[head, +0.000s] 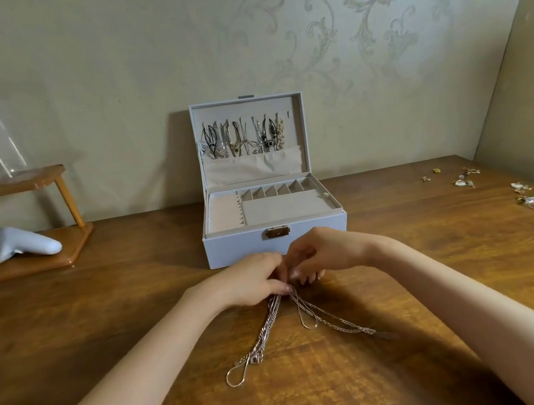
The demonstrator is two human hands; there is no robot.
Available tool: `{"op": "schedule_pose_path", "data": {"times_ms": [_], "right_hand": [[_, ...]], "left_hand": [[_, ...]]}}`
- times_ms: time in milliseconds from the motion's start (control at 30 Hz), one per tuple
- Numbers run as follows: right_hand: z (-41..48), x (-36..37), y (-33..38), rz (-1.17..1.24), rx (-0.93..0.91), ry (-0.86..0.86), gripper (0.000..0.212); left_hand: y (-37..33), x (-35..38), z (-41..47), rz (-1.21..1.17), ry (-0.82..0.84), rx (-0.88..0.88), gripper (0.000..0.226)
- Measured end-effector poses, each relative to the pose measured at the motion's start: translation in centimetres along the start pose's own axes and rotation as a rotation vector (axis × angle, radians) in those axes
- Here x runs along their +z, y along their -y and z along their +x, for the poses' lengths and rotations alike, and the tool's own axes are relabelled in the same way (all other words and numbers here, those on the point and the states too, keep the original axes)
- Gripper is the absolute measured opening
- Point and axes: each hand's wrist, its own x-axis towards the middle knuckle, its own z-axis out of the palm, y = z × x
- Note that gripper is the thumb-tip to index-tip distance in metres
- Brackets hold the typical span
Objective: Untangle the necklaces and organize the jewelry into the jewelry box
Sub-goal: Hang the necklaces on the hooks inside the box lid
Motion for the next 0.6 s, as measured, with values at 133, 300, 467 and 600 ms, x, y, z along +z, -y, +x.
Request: {"op": "schedule_pose_path", "data": {"times_ms": [133,300,467,600], "right_hand": [[-0.6,-0.2,0.0,0.099,0.013,0.141,0.026],[-0.9,-0.2,-0.1,0.125,0.003,0.169,0.012],[-1.5,-0.9,-0.3,0.288,-0.031,0.215,0.008],[-1.5,-1.2,-0.7,0.376,-0.036,0.206,0.005]], "left_hand": [[0.0,-0.5,-0.1,-0.165,-0.152,-0.014,0.011],[0.5,-1.5,-0.3,-0.233,-0.241,-0.036,0.011],[1.7,-2.4,-0.9,-0.153,-0.138,-0.099,0.015],[2.3,-2.4,-1.0,-0.087,-0.059,-0.151,0.015]]}}
